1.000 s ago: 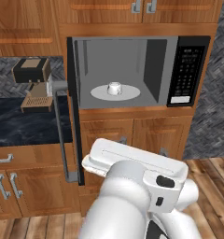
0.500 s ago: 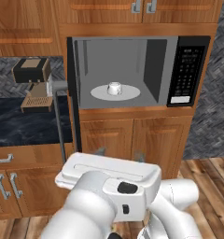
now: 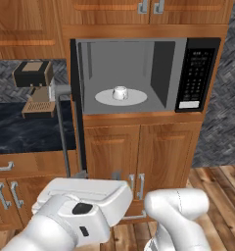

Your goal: Pick the mug from the counter and place it inside the microwave. Then close the microwave.

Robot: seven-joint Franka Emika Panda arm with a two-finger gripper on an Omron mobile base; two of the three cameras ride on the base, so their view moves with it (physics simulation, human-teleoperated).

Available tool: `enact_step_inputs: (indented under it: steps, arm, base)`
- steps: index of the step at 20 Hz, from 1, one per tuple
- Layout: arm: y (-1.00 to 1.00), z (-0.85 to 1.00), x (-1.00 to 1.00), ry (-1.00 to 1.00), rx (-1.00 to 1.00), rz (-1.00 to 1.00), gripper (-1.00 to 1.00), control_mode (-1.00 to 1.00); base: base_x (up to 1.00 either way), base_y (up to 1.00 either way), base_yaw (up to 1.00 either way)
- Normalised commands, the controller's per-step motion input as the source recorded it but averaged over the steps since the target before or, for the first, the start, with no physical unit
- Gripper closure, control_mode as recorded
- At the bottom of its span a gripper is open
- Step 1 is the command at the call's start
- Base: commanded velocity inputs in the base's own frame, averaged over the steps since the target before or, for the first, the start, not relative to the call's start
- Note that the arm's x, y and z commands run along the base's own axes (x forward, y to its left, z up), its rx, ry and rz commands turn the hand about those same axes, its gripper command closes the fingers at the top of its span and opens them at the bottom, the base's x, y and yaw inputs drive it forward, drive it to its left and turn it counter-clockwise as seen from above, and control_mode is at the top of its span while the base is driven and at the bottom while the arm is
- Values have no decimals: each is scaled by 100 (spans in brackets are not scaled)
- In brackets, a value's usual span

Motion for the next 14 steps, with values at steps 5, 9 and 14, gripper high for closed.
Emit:
enact_step_inputs:
  steps: [5, 9, 14]
  arm:
    - [22, -24, 6, 0, -5, -13, -100, -100]
    - [11, -35, 31, -2, -1, -11, -100, -100]
    - [17, -17, 28, -3, -1, -10, -100, -100]
  base:
    - [0, 0, 0]
    - [0, 0, 0]
    - [0, 0, 0]
